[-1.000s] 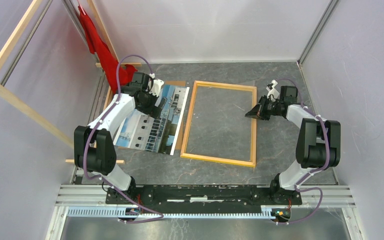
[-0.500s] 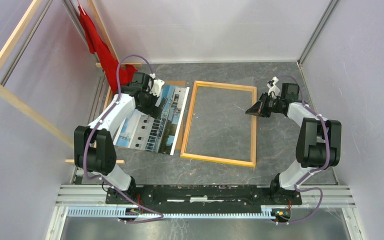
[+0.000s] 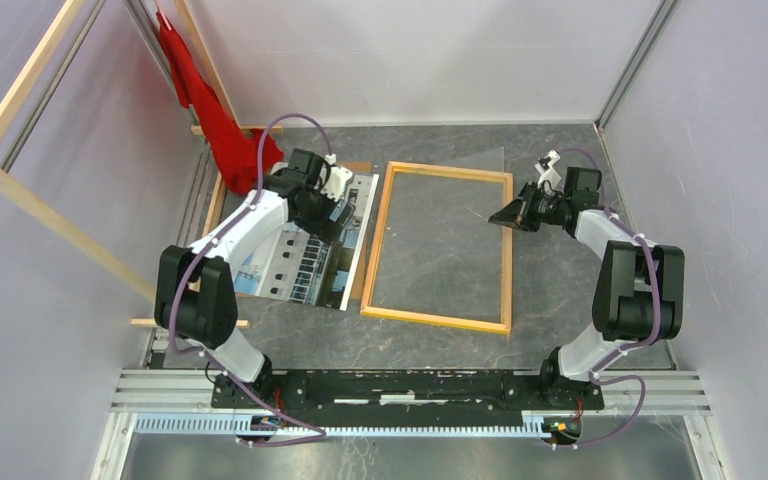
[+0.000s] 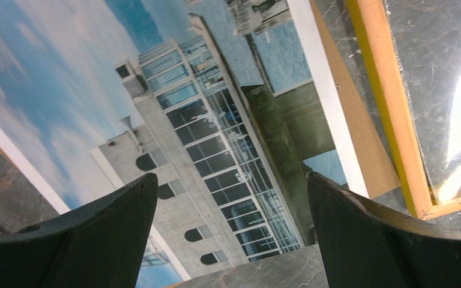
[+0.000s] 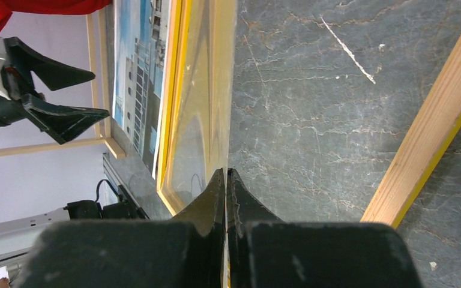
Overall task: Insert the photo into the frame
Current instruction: Place the photo frame item in the photo frame.
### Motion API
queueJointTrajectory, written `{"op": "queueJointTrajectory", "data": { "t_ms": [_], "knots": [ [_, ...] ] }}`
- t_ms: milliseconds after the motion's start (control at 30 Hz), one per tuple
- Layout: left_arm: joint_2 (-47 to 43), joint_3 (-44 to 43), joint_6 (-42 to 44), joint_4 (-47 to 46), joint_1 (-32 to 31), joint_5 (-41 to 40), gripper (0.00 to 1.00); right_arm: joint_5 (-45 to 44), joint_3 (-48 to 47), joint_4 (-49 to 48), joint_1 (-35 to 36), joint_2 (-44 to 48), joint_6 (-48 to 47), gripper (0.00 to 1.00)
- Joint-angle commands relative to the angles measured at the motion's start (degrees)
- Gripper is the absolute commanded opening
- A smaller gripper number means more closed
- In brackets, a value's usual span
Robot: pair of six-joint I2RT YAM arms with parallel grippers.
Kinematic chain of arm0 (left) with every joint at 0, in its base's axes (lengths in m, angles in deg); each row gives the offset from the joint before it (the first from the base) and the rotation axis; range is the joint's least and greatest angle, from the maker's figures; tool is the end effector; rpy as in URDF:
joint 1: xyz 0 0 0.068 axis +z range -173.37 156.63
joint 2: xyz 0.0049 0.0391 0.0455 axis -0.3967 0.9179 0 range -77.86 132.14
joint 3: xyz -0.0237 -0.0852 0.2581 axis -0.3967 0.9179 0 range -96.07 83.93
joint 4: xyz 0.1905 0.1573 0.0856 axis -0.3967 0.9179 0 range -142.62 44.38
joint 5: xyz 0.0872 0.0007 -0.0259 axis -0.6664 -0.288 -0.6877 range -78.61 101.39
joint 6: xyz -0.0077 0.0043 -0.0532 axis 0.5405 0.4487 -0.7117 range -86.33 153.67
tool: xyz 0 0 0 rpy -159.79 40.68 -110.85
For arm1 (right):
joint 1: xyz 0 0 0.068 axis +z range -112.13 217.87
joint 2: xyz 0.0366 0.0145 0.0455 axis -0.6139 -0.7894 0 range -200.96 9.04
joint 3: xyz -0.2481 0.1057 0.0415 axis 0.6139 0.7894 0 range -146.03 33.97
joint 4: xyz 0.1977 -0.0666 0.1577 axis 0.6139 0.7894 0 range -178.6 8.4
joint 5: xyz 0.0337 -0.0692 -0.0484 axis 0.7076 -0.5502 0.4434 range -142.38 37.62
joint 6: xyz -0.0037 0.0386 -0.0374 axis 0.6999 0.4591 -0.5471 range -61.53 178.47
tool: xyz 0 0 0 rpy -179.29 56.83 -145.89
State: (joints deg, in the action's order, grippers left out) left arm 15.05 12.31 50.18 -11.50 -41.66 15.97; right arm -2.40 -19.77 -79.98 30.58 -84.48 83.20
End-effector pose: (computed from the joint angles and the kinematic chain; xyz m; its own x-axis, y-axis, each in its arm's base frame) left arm 0.3164 -0.1076 0.2471 -0.7079 0.5323 -0.4642 0.5728 0.8172 0.0637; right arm 0.3281 -0.0146 0.1939 -0.8506 0.3800 -0.3634 -0.0736 0.5983 0.7979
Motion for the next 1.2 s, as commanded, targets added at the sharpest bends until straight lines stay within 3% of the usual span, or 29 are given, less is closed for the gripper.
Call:
{"op": "queueJointTrajectory", "data": {
  "t_ms": [0,500,1167],
  "knots": [
    [1.14,1.11,0.04,-3.54,-2.04,-0.27,1.00,2.58,0.21,-4.70,0.00,2.36,1.53,0.00],
    [7.64,1.03,-1.92,-8.24,-7.67,-3.72,1.00,5.69,2.99,-10.45,-0.01,4.96,4.53,0.00],
    [10.02,1.72,-1.32,-10.31,-9.49,-3.55,0.97,7.16,5.85,-17.43,0.02,7.49,10.97,0.00]
  ]
}}
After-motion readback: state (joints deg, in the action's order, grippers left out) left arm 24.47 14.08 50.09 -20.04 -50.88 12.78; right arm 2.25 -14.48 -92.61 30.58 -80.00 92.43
